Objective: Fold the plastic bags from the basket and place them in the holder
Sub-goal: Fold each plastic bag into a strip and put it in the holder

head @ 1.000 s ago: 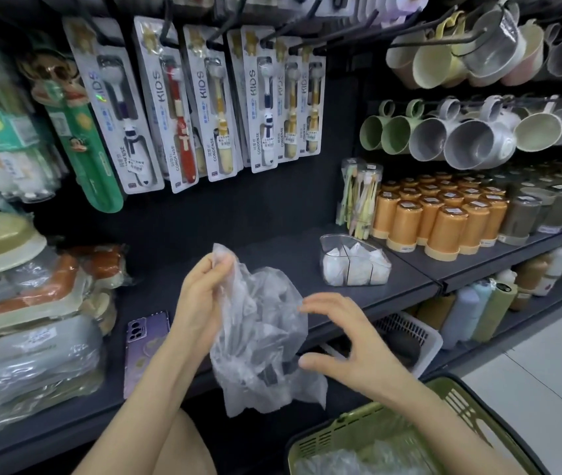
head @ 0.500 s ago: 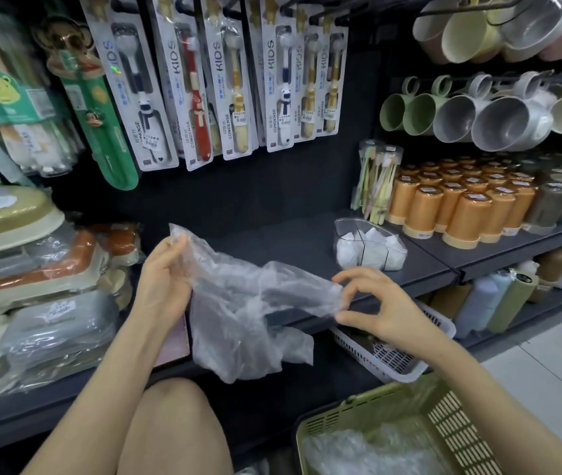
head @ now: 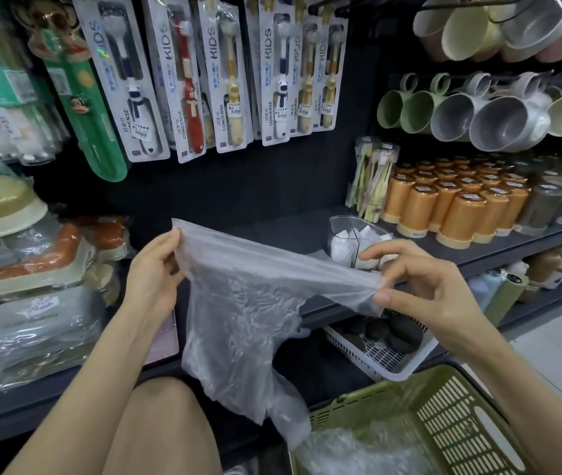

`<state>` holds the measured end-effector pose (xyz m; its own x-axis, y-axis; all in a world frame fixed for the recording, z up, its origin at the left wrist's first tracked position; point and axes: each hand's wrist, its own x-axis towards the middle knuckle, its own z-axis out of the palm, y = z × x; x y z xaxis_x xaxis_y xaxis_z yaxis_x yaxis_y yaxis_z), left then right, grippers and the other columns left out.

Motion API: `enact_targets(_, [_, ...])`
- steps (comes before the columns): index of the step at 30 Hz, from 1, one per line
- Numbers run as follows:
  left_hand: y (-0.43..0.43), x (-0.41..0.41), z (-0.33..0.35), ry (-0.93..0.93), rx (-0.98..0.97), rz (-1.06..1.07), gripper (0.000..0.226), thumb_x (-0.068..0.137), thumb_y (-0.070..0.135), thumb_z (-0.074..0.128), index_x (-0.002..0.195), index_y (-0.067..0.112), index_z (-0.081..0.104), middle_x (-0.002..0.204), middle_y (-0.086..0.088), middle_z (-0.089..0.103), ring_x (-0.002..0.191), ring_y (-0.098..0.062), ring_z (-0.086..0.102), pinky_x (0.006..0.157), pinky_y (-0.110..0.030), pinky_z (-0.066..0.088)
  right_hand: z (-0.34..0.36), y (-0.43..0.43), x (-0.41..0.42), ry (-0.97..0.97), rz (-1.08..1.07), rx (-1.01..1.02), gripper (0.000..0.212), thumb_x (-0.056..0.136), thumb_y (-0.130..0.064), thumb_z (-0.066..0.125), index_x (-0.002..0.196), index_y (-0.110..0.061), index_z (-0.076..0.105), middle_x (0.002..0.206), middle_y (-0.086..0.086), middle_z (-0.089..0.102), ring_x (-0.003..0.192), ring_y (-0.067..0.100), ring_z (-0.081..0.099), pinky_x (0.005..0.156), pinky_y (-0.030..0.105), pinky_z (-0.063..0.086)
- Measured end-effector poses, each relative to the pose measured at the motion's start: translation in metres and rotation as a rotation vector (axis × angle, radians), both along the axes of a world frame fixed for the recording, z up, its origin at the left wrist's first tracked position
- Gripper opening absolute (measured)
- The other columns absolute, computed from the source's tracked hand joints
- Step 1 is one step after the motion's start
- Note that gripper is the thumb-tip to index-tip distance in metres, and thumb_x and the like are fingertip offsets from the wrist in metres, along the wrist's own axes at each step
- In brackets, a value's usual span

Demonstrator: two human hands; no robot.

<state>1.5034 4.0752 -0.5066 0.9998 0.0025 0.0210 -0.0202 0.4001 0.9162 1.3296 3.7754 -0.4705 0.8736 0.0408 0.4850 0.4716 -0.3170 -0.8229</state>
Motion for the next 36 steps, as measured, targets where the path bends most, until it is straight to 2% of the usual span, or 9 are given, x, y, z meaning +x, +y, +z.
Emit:
enact_targets(4, [-0.001,0.006,-0.004,0.066,-0.039,-0.001,0.015,0.094,0.021,0.060,0.099,0.010,0.070,0.097,-0.005,0.070,0.093,-0.016,0.067,0.084,-0.029,0.055,0.007,0.008,0.004,0.027,0.073,0.024,0.022,0.066,-0.039,0.081,0.067,-0.021,0.068,0.081,-0.005,0.066,0.080,0.016,0.059,0.076,0.025,0.044])
enact_targets(8, [0.000,0.011,-0.005,0.093,-0.064,0.026,0.013,0.093,0.017,0.061,0.087,0.013,0.071,0.082,-0.001,0.070,0.080,-0.013,0.067,0.074,-0.026,0.057,0.005,0.002,0.009,0.137,0.016,0.035,0.012,0.069,-0.030,0.079,0.073,-0.022,0.071,0.066,-0.001,0.060,0.060,0.017,0.053,0.056,0.024,0.045])
enact_targets(14, [-0.005,0.011,-0.006,0.028,0.042,0.090,0.010,0.093,0.017,0.062,0.086,0.015,0.069,0.073,0.005,0.069,0.070,-0.006,0.064,0.066,-0.021,0.054,0.002,-0.009,0.017,0.228,-0.150,0.129,0.003,0.082,-0.005,0.067,0.086,-0.004,0.068,0.055,0.005,0.051,0.045,0.011,0.048,0.049,0.013,0.040])
enact_targets(19, [-0.009,0.028,-0.024,-0.183,0.468,0.215,0.016,0.098,0.025,0.055,0.091,0.014,0.063,0.065,-0.001,0.053,0.056,-0.010,0.046,0.056,-0.025,0.040,-0.004,-0.014,0.054,0.259,-0.384,0.238,0.015,0.089,-0.005,0.063,0.093,-0.018,0.067,0.064,-0.002,0.058,0.058,0.017,0.045,0.056,0.020,0.040])
enact_targets(22, [-0.017,0.056,-0.042,-0.137,0.623,0.330,0.019,0.099,0.023,0.052,0.085,0.011,0.058,0.065,-0.004,0.053,0.059,-0.019,0.050,0.057,-0.032,0.039,-0.011,-0.011,0.083,0.151,-0.611,0.022,0.017,0.091,-0.020,0.064,0.106,-0.028,0.064,0.095,-0.008,0.063,0.086,0.013,0.057,0.078,0.032,0.048])
enact_targets(27, [-0.037,0.098,-0.055,0.153,0.801,0.389,0.026,0.099,0.018,0.048,0.099,-0.003,0.063,0.095,-0.018,0.064,0.094,-0.035,0.060,0.071,-0.031,0.040,-0.043,0.028,0.083,0.347,-0.355,-0.329,0.039,0.083,-0.053,0.062,0.112,-0.027,0.066,0.104,-0.012,0.066,0.096,0.003,0.060,0.084,0.025,0.046])
enact_targets(30, [-0.040,0.119,-0.057,0.405,0.587,0.206,0.040,0.099,0.028,0.052,0.117,-0.008,0.059,0.115,-0.022,0.063,0.098,-0.033,0.062,0.073,-0.032,0.049,-0.079,0.042,0.079,0.527,-0.282,-0.530,0.053,0.082,-0.058,0.061,0.123,-0.025,0.060,0.111,-0.008,0.061,0.103,0.008,0.058,0.087,0.024,0.044])
enact_targets(33, [-0.025,0.114,-0.045,0.557,-0.022,-0.072,0.062,0.088,0.046,0.063,0.123,-0.004,0.052,0.118,-0.026,0.061,0.098,-0.035,0.063,0.075,-0.044,0.054,-0.101,0.048,0.082,0.597,-0.366,-0.454,0.043,0.085,-0.050,0.064,0.119,-0.022,0.060,0.098,-0.008,0.061,0.094,0.011,0.059,0.078,0.024,0.043])
enact_targets(36, [-0.011,0.093,-0.036,0.607,-0.007,-0.193,0.074,0.086,0.053,0.060,0.131,-0.003,0.043,0.126,-0.024,0.053,0.115,-0.038,0.055,0.088,-0.049,0.048,-0.113,0.051,0.087,0.573,-0.493,-0.379,0.027,0.088,-0.034,0.067,0.110,-0.018,0.065,0.087,-0.007,0.062,0.088,0.015,0.061,0.075,0.028,0.045])
